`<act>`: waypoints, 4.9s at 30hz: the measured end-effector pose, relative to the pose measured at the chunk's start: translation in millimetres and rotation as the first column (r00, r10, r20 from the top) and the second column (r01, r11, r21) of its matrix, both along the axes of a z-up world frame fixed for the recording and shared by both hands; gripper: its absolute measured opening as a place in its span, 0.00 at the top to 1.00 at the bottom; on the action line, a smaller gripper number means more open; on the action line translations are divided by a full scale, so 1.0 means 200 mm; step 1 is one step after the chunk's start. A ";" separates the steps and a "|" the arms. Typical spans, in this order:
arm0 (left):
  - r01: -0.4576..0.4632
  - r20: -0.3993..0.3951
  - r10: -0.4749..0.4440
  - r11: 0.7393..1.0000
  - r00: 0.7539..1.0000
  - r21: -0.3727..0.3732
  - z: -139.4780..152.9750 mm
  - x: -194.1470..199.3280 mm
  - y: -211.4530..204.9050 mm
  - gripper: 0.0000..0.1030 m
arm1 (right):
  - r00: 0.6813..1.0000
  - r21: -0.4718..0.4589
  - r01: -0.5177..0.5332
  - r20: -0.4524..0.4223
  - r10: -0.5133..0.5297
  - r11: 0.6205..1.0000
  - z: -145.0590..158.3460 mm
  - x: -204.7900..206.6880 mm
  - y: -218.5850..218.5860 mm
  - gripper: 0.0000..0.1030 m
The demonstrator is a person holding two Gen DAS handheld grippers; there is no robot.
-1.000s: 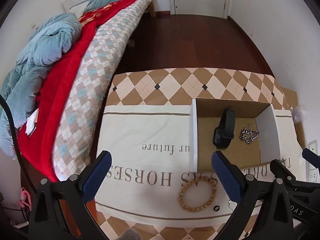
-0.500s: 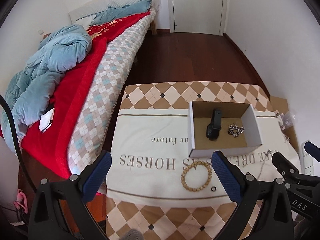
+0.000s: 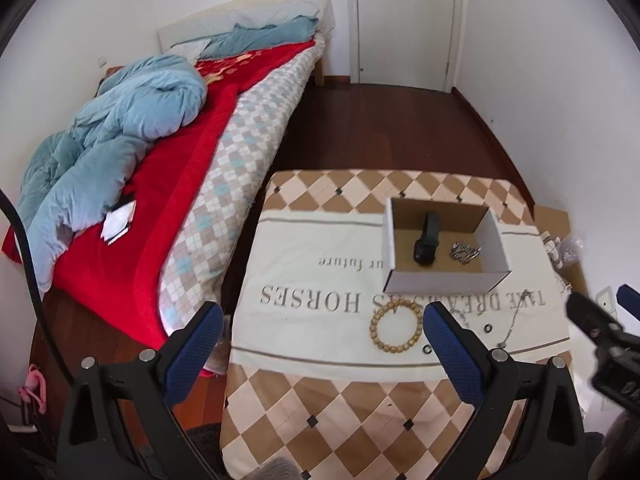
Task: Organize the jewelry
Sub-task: 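Lift both open tools out of the box, then grasp the wooden bead bracelet with the left tool while the right tool grasps the silver pendant chain, then lower the bead bracelet and chain into the white box while both tools open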
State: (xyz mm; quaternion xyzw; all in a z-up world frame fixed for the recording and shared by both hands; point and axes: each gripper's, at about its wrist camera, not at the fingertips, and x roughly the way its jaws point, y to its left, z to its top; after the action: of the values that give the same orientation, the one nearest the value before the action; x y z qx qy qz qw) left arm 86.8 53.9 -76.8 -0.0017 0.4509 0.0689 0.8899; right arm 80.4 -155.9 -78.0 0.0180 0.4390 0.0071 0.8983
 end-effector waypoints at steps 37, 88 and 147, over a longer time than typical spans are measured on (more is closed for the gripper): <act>0.163 -0.334 -0.173 0.985 0.927 -0.058 -0.92 0.49 -0.19 0.93 | 0.929 0.094 0.217 -0.324 -0.177 0.972 -0.90 0.19 -0.41 0.35; 0.179 -0.080 -0.193 0.971 0.978 -0.160 -0.08 0.30 -0.09 0.94 | 0.999 0.279 0.038 -0.003 -0.039 0.959 -0.06 0.15 -0.38 0.88; 0.192 -0.174 -0.196 0.980 0.965 -0.043 -0.24 1.03 -0.22 0.01 | 0.957 0.011 -0.014 -0.289 0.016 1.000 -0.39 0.86 -0.17 0.03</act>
State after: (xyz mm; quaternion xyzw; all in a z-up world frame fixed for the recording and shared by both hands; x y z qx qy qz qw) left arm 293.8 10.2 -125.7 0.0370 0.5272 -0.0246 0.8486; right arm 252.0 -190.6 -155.7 0.0195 0.5655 0.0131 0.8244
